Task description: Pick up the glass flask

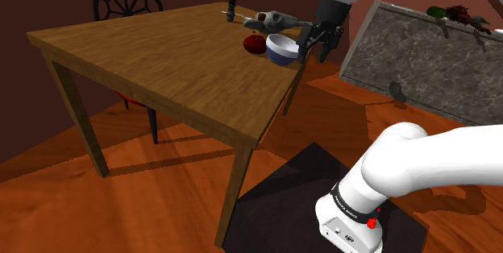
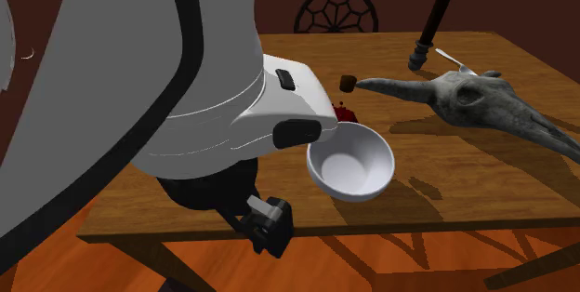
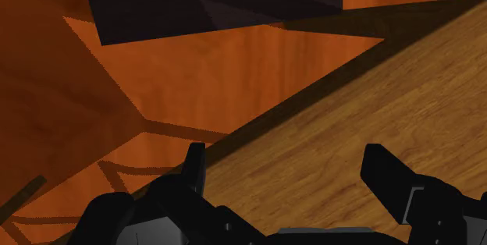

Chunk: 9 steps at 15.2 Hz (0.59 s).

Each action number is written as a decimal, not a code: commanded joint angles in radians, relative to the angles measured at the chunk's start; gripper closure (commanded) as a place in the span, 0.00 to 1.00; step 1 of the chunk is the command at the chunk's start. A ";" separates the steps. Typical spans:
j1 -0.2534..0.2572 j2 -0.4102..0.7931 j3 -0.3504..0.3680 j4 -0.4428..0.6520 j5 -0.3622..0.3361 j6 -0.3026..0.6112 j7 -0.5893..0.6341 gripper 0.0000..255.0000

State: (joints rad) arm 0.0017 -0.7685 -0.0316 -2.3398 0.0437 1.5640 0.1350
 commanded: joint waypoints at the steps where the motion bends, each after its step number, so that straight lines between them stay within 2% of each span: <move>1: 0.000 0.000 0.000 0.000 0.000 0.000 0.000 0.00; 9: -0.008 0.321 -0.027 0.284 -0.026 0.038 -0.029 0.00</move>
State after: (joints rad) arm -0.0053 -0.4958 -0.0548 -2.1048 0.0198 1.6025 0.1096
